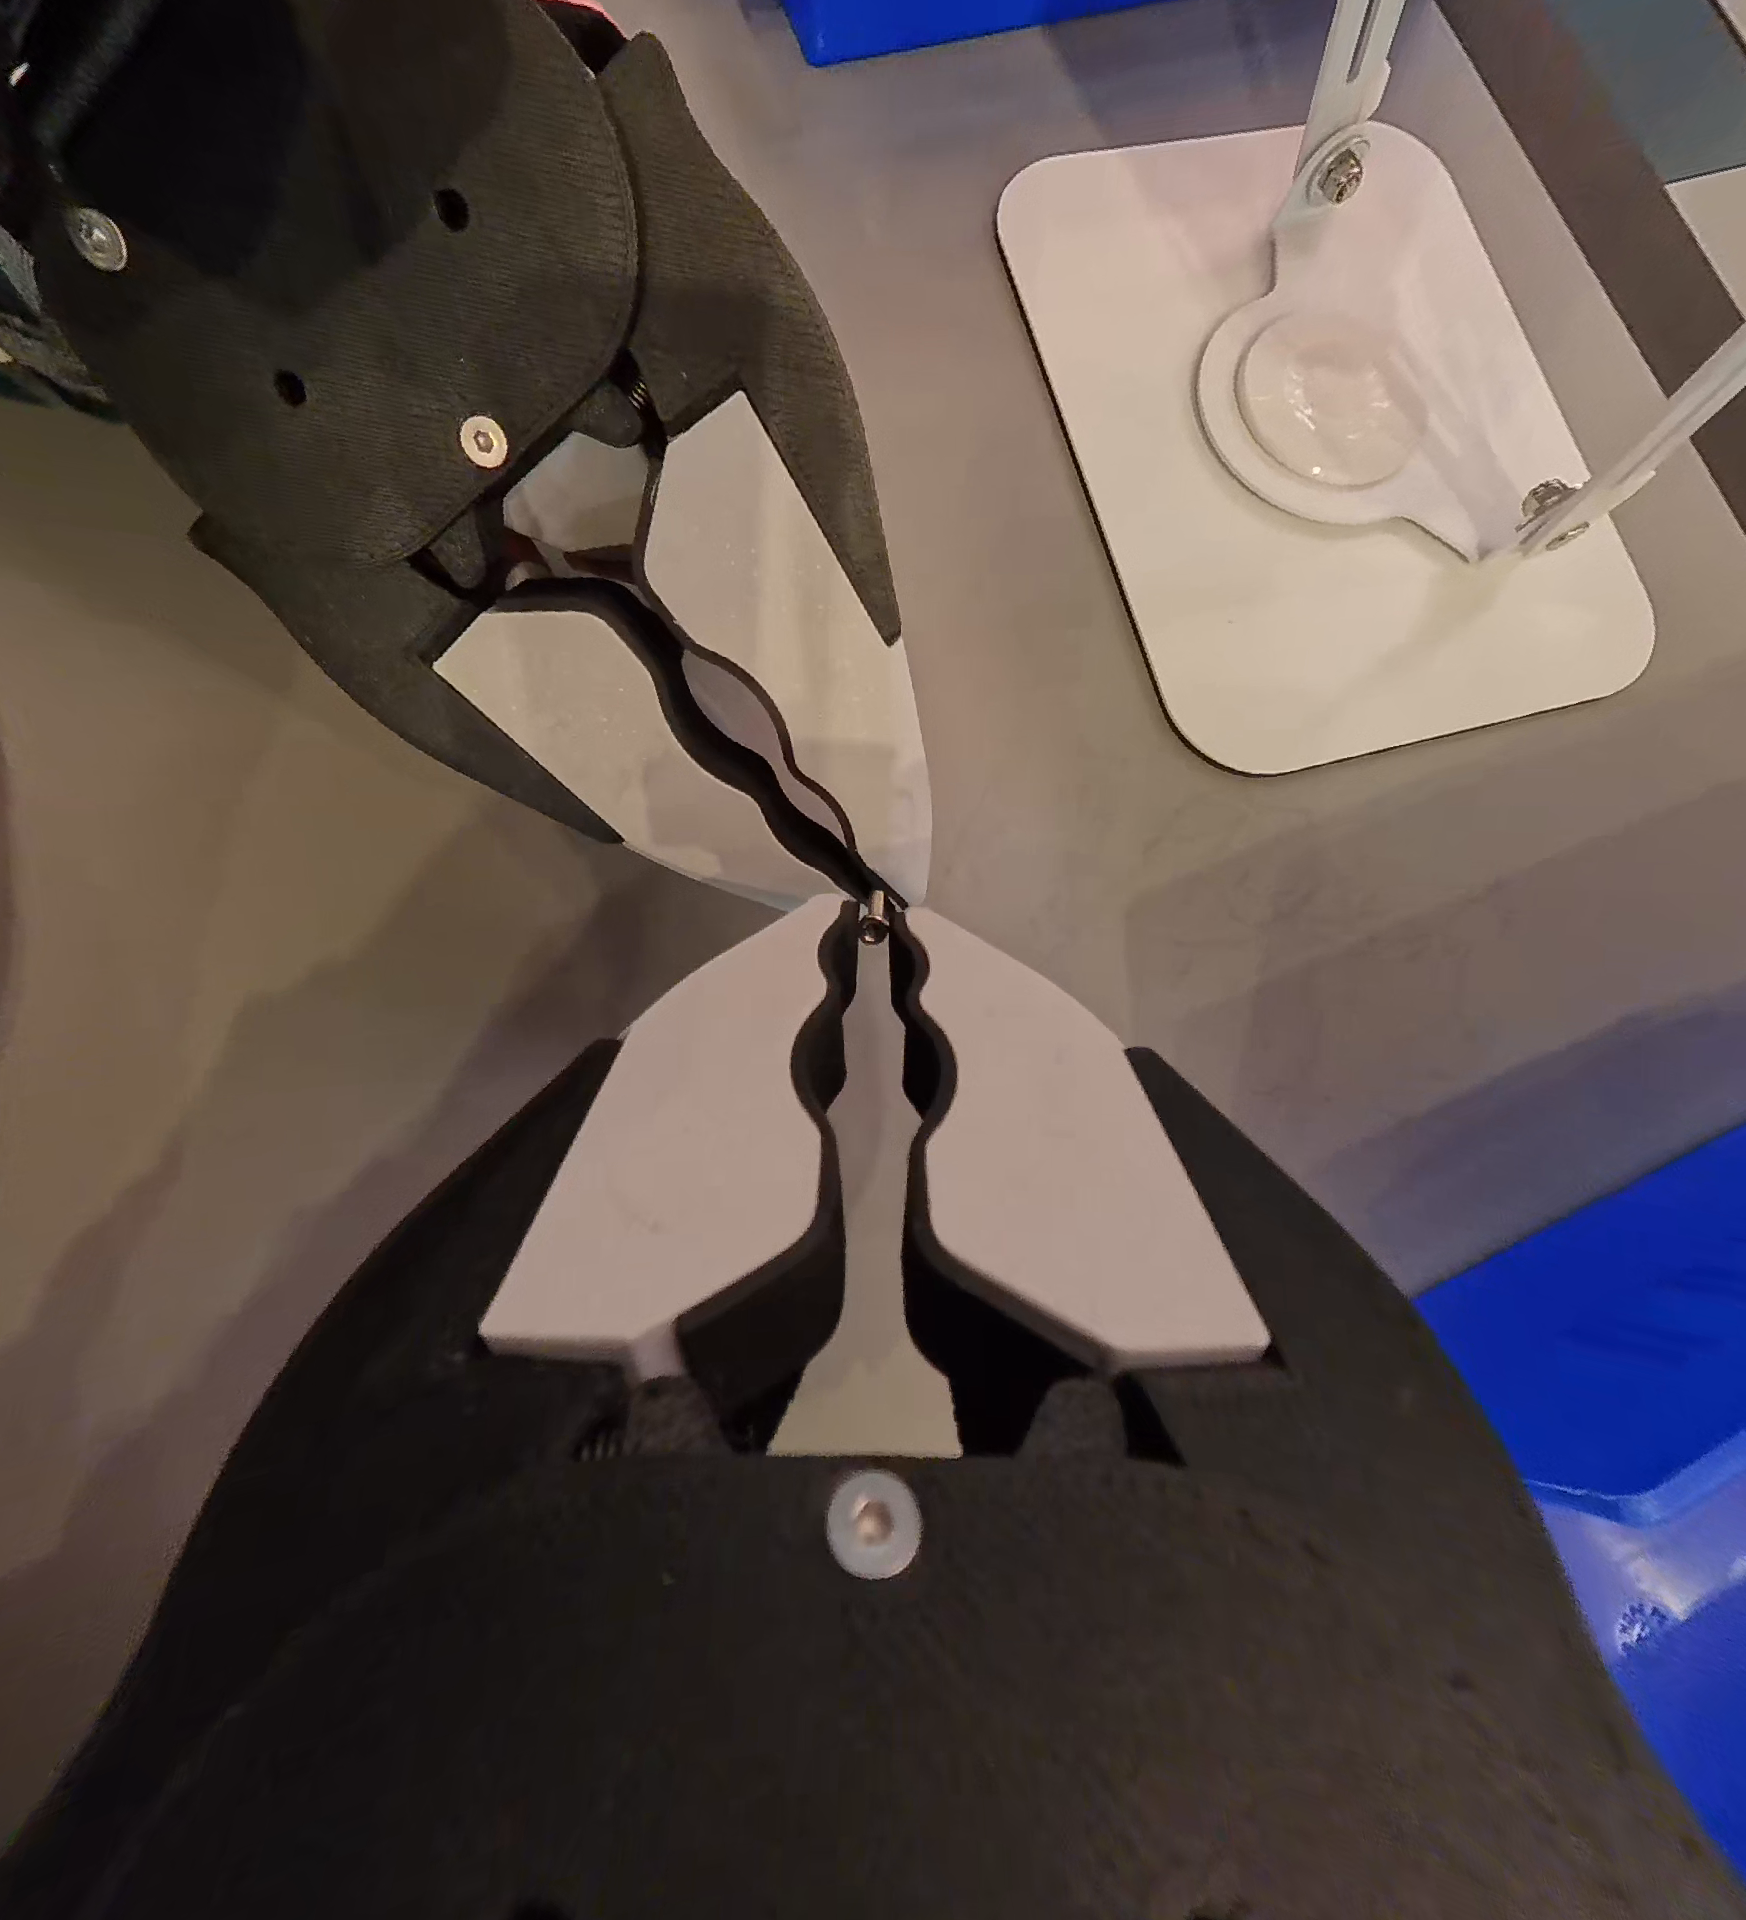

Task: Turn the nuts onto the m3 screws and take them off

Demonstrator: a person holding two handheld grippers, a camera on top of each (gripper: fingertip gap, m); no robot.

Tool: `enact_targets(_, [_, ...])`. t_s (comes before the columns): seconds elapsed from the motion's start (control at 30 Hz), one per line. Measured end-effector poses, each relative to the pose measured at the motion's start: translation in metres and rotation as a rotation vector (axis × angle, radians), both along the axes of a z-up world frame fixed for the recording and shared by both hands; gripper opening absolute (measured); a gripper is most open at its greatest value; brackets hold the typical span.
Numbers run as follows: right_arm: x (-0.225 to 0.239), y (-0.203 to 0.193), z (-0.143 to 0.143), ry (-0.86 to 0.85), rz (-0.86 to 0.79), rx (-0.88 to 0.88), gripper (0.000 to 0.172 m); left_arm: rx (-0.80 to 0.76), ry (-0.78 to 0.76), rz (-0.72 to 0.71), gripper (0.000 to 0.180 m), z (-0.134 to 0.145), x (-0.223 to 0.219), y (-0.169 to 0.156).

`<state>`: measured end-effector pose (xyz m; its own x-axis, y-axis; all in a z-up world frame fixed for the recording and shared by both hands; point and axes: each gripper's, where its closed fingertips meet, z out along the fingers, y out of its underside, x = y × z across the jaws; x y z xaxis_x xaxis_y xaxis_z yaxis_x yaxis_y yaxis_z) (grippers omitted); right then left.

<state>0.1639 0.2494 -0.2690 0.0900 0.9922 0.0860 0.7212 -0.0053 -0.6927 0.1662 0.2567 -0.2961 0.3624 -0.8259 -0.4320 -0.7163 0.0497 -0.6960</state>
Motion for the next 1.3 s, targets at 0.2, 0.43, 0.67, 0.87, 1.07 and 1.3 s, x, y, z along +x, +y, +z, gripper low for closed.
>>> enact_targets(0.2, [0.0, 0.0, 0.0, 0.001, 0.004, 0.007, 0.006, -0.004, -0.014, -0.003, 0.002, 0.002, 0.0, 0.0])
enact_targets(0.43, [0.0, 0.0, 0.001, 0.001, 0.008, 0.012, 0.006, -0.006, -0.019, -0.005, 0.002, 0.002, 0.0, 0.0])
enact_targets(0.67, [0.001, -0.001, -0.001, -0.008, 0.011, 0.005, 0.007, -0.002, -0.02, -0.01, 0.002, 0.003, 0.001, -0.001])
enact_targets(0.87, [0.001, 0.001, 0.003, 0.008, 0.004, 0.012, 0.012, -0.009, -0.025, -0.01, 0.002, 0.003, 0.0, -0.001])
enact_targets(1.07, [-0.005, -0.004, 0.024, 0.212, 0.053, -0.011, 0.03, -0.11, -0.184, -0.024, 0.002, 0.016, 0.002, -0.004])
enact_targets(1.3, [-0.012, -0.012, 0.041, 0.459, 0.079, -0.096, 0.044, -0.258, -0.42, -0.058, 0.002, 0.039, 0.003, -0.008])
